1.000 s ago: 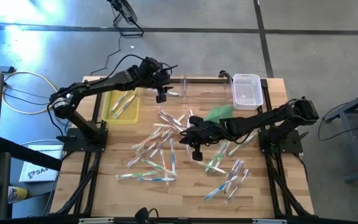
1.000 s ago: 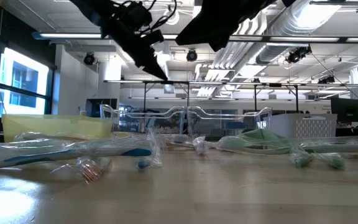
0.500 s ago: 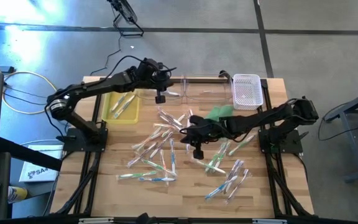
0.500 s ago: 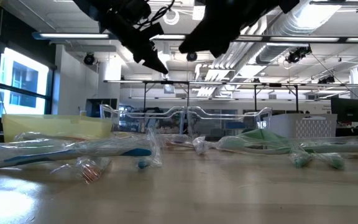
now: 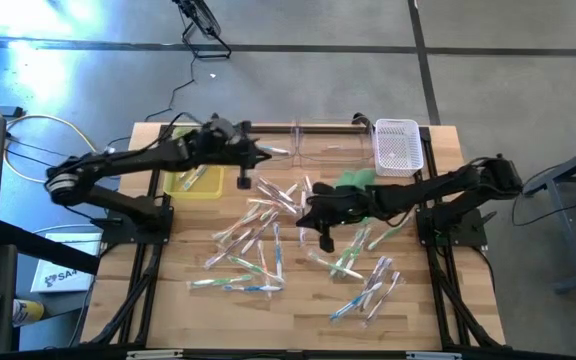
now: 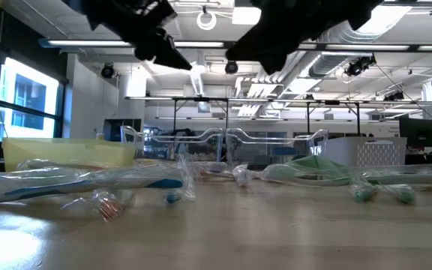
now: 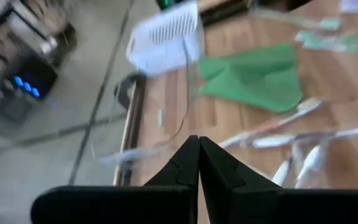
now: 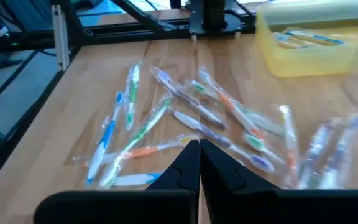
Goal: Pick & Place Toothbrushes
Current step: Put the blue toothbrush from the left transparent bin into the yellow bin
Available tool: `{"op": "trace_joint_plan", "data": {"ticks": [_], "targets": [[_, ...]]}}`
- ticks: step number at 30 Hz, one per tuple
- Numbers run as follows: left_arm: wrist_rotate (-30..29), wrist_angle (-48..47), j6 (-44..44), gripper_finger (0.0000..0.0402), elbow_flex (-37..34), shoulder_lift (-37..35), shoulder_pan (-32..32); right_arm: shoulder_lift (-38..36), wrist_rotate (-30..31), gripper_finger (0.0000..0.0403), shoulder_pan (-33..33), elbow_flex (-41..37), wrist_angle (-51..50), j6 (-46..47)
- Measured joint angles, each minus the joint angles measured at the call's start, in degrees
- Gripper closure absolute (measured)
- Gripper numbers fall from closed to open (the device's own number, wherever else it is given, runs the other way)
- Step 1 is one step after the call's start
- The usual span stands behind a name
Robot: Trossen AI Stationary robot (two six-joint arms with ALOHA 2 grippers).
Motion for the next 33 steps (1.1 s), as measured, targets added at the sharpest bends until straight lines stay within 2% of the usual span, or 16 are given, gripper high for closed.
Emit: {"op": "trace_joint_plan", "data": {"ticks": [7, 10, 15, 20, 28, 33], "targets": [[-3.3, 8.8, 0.5, 0.0396, -10.0, -11.6, -4.7, -11.3, 2.4, 0.0400, -0.4, -5.0, 2.6, -3.7], [-5.9, 8.3, 0.5, 0.0396, -13.4, -16.4, -6.7, -17.1, 4.3, 0.0400, -0.2, -8.9, 4.5, -4.3], [-14.7, 8.6, 0.6, 0.0396, -17.8, -23.6, -10.9, -26.6, 6.6, 0.0400, -0.1, -17.4, 10.7, -4.1], [-15.9, 8.7, 0.1, 0.0396, -21.3, -28.6, -14.6, -34.7, 8.1, 0.0400, -0.1, -24.2, 14.5, -0.5], [-15.1, 8.6, -0.2, 0.0396, -22.3, -29.3, -20.8, -36.9, 9.3, 0.0400, -0.1, -28.1, 13.0, 2.2], [-14.8, 8.4, -0.2, 0.0396, -22.3, -29.3, -22.1, -36.2, 9.0, 0.0400, -0.1, -28.1, 10.6, 4.2]]}}
